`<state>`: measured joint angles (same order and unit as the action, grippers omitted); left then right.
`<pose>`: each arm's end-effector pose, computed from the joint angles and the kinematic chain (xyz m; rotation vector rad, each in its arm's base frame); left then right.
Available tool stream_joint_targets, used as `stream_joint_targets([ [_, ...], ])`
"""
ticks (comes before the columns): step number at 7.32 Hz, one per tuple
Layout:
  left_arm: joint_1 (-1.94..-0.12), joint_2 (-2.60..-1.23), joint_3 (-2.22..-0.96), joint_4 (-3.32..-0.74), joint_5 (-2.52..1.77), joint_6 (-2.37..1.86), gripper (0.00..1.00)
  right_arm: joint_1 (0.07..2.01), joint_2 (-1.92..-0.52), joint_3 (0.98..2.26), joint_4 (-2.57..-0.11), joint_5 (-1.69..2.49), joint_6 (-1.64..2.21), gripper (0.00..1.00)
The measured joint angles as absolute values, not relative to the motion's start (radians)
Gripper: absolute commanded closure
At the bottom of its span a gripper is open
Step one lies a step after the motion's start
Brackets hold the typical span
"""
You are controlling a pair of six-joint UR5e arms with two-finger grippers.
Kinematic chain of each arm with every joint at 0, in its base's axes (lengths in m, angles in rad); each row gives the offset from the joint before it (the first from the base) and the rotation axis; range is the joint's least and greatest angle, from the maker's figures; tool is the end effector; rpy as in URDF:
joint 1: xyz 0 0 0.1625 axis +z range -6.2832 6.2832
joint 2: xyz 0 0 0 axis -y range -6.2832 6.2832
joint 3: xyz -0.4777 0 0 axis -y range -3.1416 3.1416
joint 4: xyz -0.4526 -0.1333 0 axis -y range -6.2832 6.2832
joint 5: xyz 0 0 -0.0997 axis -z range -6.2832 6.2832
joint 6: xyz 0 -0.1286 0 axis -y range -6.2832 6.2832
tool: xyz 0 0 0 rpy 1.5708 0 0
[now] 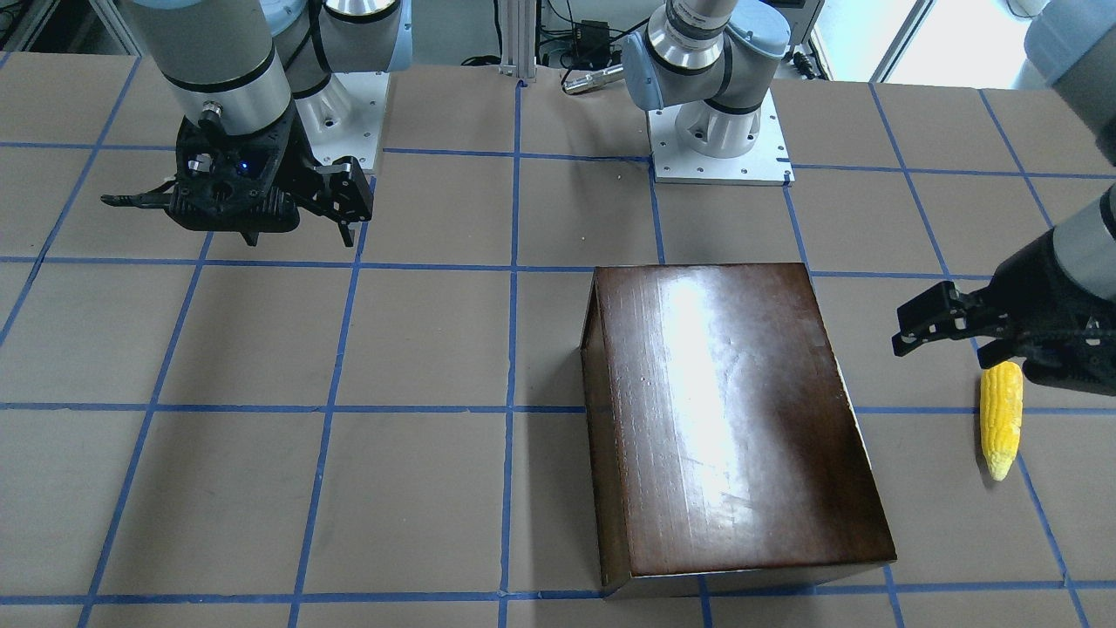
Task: Open drawer and put corn inside
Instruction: 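Move the left gripper down beside the cabinet to the white drawer handle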
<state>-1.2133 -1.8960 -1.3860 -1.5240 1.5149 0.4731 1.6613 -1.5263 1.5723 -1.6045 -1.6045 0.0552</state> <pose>0.1092 -0.6937 0.4147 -0.1723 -3.0464 -0.0963 0.1801 -0.5575 0.4892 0.0552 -3.1066 -0.0152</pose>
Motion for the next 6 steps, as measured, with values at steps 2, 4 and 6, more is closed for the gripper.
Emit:
stream_joint_targets([
  [2,-1.189,-1.936,-1.427,-1.468,1.479,0.506,0.0,1.661,-1.526,1.572,-1.605,-1.605,0.055,0.0],
  [4,-1.184,-1.969,-1.432,-1.455,1.447,0.528,0.0,1.661,-1.526,1.572,-1.605,-1.605,0.055,0.0],
  [6,-1.183,-1.986,-1.436,-1.454,1.401,0.531,0.0,1.661,-1.526,1.572,-1.605,-1.605,0.055,0.0],
])
